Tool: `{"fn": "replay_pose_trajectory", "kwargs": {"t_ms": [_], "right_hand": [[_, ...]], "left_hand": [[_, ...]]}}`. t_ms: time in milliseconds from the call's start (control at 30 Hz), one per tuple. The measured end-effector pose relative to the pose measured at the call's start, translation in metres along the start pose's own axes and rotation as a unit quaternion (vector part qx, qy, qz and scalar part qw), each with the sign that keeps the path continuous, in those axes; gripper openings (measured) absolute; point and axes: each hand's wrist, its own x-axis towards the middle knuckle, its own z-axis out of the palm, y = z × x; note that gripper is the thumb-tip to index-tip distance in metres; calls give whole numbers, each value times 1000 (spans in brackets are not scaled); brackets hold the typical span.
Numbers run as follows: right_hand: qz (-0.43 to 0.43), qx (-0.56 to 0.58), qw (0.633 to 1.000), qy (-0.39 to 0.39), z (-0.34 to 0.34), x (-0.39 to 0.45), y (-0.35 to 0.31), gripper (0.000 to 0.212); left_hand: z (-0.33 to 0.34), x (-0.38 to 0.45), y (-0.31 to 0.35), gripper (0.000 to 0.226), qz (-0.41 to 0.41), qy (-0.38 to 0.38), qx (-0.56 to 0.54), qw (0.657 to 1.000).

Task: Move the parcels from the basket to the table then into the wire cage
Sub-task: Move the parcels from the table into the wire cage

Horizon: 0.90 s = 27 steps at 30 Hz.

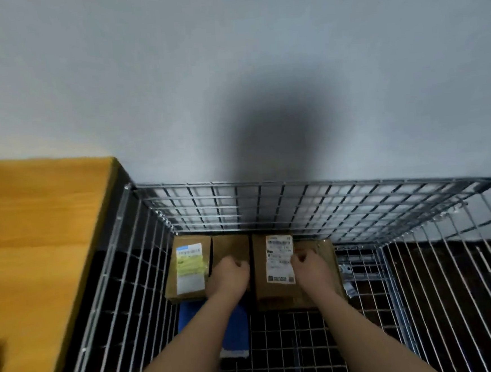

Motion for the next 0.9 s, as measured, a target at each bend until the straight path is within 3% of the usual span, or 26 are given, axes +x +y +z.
{"fn": "replay_pose_trajectory", "kwargs": {"t_ms": [200,433,667,900], "right_hand": [[-94,-4,995,27,-53,-89,-110,33],[-196,29,980,34,-67,-221,-239,18],[-290,58,955,6,-30,-331,-334,16],[-362,24,931,-45,44,-415,-384,17]], "left_hand": [[-115,-79,19,30,44,83,-12,996],[-260,-178,-16,35,75,180,-32,980],[-367,-257,-83,38,64,271,-75,958],[-430,-310,-176,29,33,349,-87,933]]}}
